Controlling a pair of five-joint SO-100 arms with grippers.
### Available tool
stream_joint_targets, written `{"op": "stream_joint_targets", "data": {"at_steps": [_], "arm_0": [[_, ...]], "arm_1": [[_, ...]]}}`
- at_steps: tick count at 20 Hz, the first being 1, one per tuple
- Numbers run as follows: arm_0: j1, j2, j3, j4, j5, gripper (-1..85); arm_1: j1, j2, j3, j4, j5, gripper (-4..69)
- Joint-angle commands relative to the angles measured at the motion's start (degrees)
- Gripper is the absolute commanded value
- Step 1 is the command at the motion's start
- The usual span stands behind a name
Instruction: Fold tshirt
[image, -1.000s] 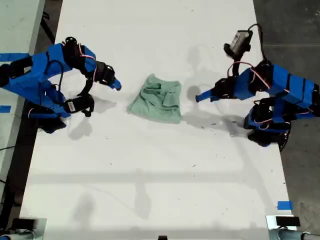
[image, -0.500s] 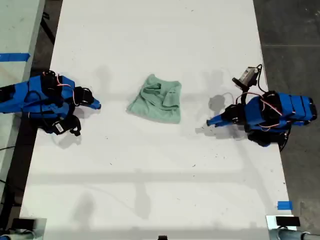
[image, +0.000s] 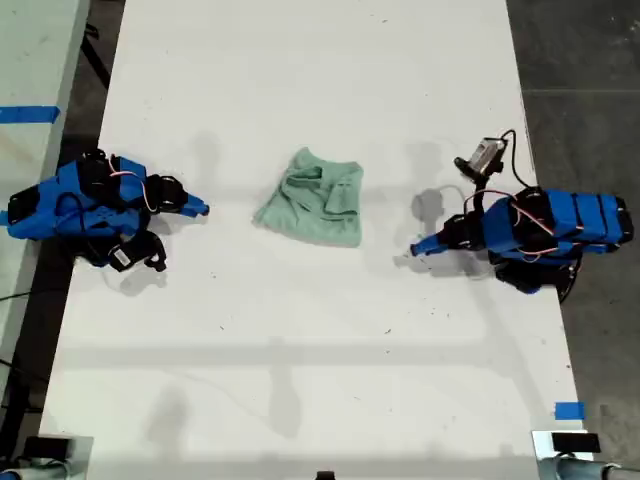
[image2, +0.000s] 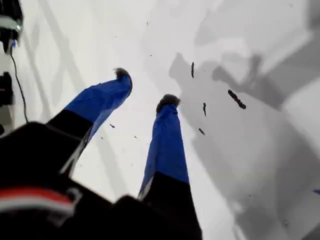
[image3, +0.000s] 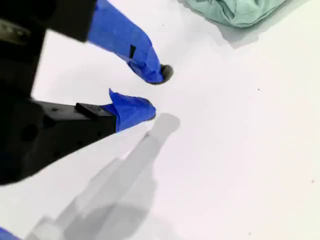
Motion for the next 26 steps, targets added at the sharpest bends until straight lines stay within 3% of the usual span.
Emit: {"op": "stream_joint_targets", "data": {"at_steps": [1, 26], "arm_0": [[1.1, -0.2, -0.1, 4.0, -0.1, 6.2], [1.9, -0.2, -0.1, 4.0, -0.1, 6.2]], "arm_1": [[0.3, 0.3, -0.5, -1.2, -15.1, 11.5], [0.3, 0.3, -0.5, -1.1, -15.1, 11.3]]}}
